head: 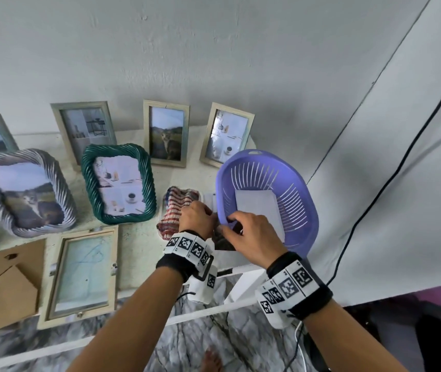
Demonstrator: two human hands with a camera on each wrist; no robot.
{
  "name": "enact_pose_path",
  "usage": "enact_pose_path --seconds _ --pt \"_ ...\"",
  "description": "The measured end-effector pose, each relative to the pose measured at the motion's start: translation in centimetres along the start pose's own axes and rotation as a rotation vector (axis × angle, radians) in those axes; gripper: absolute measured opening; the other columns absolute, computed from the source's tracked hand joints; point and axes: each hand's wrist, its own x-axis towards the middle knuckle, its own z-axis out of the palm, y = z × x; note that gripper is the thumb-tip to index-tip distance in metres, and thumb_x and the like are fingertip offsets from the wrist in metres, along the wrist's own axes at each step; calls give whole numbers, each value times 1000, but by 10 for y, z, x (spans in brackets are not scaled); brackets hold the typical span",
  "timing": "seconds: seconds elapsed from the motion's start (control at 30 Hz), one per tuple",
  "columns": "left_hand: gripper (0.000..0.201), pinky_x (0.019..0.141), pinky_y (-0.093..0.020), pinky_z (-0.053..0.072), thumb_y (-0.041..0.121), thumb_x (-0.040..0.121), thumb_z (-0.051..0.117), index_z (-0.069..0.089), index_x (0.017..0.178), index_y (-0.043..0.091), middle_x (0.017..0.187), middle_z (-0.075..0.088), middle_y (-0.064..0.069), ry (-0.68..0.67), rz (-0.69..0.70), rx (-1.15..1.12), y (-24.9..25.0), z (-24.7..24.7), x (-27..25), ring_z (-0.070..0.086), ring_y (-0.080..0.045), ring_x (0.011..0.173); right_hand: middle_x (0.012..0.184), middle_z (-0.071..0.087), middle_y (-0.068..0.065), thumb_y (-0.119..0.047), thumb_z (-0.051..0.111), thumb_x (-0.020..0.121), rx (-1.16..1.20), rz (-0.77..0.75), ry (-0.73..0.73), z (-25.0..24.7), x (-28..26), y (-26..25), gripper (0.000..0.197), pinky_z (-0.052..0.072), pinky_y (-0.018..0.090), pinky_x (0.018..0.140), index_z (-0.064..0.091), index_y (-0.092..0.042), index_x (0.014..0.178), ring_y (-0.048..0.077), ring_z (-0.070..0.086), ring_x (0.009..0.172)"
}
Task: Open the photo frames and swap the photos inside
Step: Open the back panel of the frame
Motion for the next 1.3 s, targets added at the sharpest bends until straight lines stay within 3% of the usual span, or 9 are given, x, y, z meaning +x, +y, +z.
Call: enact_pose_path --seconds 0.1,0.23,0.33,0.47,0.63,0.8,1.0,1.2,1.3 --pt "34 68 -43 60 34 88 56 71 77 6 75 72 -16 -3 23 -127 -1 -8 -4 70 -31 70 72 61 4 -46 59 91 45 3 -53 -8 -1 -3 34 46 39 63 56 -14 80 27 54 67" --pt "31 51 -30 56 29 99 54 67 99 0 88 73 -18 -111 -15 -589 10 -30 -16 72 -23 68 85 70 -4 -45 57 92 220 33 -37 -58 7 -2 30 50 28 72 68 -17 96 10 63 74" --pt "25 55 -29 56 22 91 67 66 109 4 90 75 -13 -201 49 -656 15 -46 -23 73 -23 75 84 70 -6 -43 60 90 250 38 83 -103 26 1 25 52 32 76 70 -20 94 13 65 76" --pt "33 67 -41 61 11 85 72 64 116 5 90 74 -14 -235 72 -665 17 -46 -23 73 -29 82 87 68 -1 -35 60 91 10 79 84 -128 70 2 21 44 26 75 71 -17 97 19 62 77" --pt "36 66 -40 61 10 85 72 62 119 4 89 74 -14 -234 74 -708 14 -44 -21 72 -28 80 109 67 7 -30 71 84 -347 157 -267 -96 126 13 34 47 27 83 68 -12 112 25 62 100" --pt "35 63 -38 60 9 86 72 61 119 5 90 73 -16 -251 79 -716 13 -43 -20 72 -26 79 81 67 0 -43 82 60 -649 123 -458 -54 156 37 35 57 38 78 64 -20 80 26 66 79" --pt "35 62 -36 59 9 86 71 61 119 5 89 74 -15 -263 77 -727 13 -43 -19 73 -24 77 120 60 6 -37 67 85 -823 53 -471 -31 137 46 46 51 38 90 55 -15 123 29 60 106" --pt "34 61 -35 59 10 87 70 61 120 6 90 73 -15 -274 85 -705 14 -46 -19 73 -23 77 105 66 6 -40 82 69 -645 147 -444 -33 139 48 52 53 36 81 59 -17 110 29 64 92" --pt "35 58 -33 58 10 87 70 60 120 5 91 73 -17 -267 91 -704 14 -47 -20 73 -24 77 110 65 11 -28 70 83 -635 138 -417 -35 142 45 36 48 35 79 58 -12 113 34 62 101"
